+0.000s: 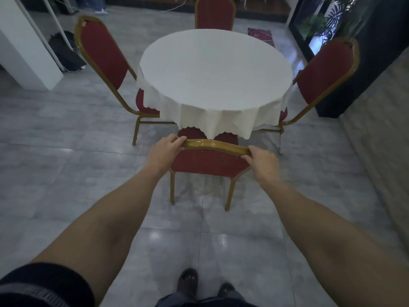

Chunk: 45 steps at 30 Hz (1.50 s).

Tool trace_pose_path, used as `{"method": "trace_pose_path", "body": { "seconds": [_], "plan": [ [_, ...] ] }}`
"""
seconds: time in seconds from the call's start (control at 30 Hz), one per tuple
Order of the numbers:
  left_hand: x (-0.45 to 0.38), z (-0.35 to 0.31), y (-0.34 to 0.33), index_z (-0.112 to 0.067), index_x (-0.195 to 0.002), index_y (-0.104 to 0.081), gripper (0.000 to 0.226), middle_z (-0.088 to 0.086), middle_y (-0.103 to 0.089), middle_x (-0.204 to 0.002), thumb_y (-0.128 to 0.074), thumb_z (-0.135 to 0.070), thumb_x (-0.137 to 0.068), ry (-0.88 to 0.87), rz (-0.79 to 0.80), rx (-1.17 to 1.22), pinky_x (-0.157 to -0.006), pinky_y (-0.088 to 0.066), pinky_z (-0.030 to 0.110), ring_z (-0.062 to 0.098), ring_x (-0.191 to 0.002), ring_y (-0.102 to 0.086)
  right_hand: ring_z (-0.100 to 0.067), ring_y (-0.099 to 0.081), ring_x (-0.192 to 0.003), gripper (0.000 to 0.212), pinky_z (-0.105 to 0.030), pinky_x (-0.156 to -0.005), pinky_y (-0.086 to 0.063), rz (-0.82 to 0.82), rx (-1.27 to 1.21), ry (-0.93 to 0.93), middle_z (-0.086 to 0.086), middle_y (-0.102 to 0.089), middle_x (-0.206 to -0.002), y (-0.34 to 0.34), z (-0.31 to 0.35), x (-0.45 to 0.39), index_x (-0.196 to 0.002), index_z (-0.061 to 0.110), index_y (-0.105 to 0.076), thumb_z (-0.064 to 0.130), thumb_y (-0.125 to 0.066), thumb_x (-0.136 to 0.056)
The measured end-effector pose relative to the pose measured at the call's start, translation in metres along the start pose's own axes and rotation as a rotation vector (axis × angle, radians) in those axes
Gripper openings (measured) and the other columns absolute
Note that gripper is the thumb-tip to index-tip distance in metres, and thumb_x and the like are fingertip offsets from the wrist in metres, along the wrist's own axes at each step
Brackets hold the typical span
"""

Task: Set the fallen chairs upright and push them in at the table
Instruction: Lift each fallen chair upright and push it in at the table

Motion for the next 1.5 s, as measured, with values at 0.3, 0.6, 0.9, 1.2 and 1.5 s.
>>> {"method": "trace_pose_path", "body": {
  "seconds": [0.3,0.6,0.9,1.2,1.5],
  "plan": [
    [-0.019,0.038,0.012,-0.016,-0.127,-0.047,0.031,0.009,-0.057,-0.117,-0.043,-0.029,-0.099,-0.008,0.062,-0.088,-0.073,-0.054,0.04,0.029,-0.091,-0.06,-0.029,-0.067,-0.079,0.03,-0.033,-0.058,-0.041,0.009,0.024,0.062,-0.004,-0.068,-0.085,-0.007,0.032,-0.017,-0.094,0.015,-0.055,0.045,-0.052,-0.095],
    [-0.033,0.002,0.005,-0.017,-0.126,-0.049,0.033,0.007,-0.056,-0.106,-0.044,-0.035,-0.098,-0.035,0.078,-0.13,-0.065,-0.054,0.04,0.028,-0.086,-0.062,-0.032,-0.065,-0.084,0.032,-0.034,-0.062,-0.042,0.079,0.072,0.059,-0.01,-0.068,-0.089,0.006,-0.01,-0.034,-0.1,0.013,-0.057,0.044,-0.052,-0.096],
    [-0.036,-0.003,0.005,-0.019,-0.125,-0.049,0.033,0.007,-0.055,-0.106,-0.045,-0.035,-0.098,-0.026,0.104,-0.128,-0.066,-0.055,0.04,0.029,-0.085,-0.063,-0.031,-0.065,-0.086,0.029,-0.033,-0.064,-0.042,0.067,0.037,0.011,-0.01,-0.067,-0.09,0.005,-0.01,-0.034,-0.099,0.012,-0.057,0.04,-0.053,-0.096],
    [-0.045,0.015,0.014,-0.02,-0.124,-0.052,0.031,0.007,-0.056,-0.108,-0.046,-0.035,-0.098,-0.013,0.153,-0.153,-0.069,-0.055,0.041,0.03,-0.085,-0.064,-0.032,-0.065,-0.085,0.029,-0.034,-0.064,-0.041,0.051,0.018,-0.017,-0.011,-0.068,-0.092,0.004,0.012,-0.036,-0.098,0.01,-0.058,0.038,-0.054,-0.096],
    [-0.043,0.008,0.014,-0.017,-0.134,-0.047,0.051,0.006,-0.058,-0.121,-0.033,-0.05,-0.098,-0.127,0.172,-0.145,-0.089,-0.049,0.04,0.028,-0.103,-0.058,-0.029,-0.06,-0.106,0.033,-0.037,-0.077,-0.046,0.059,0.0,-0.054,-0.009,-0.062,-0.117,0.006,0.012,-0.023,-0.122,0.008,-0.051,0.032,-0.048,-0.1]
  ]
}}
Point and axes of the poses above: each hand's wrist, its own x-axis away from the middle knuckle, its own y-axis out of the back of the hand, z = x × y, the point moved 2 cm from there along -x, towards the middle knuckle
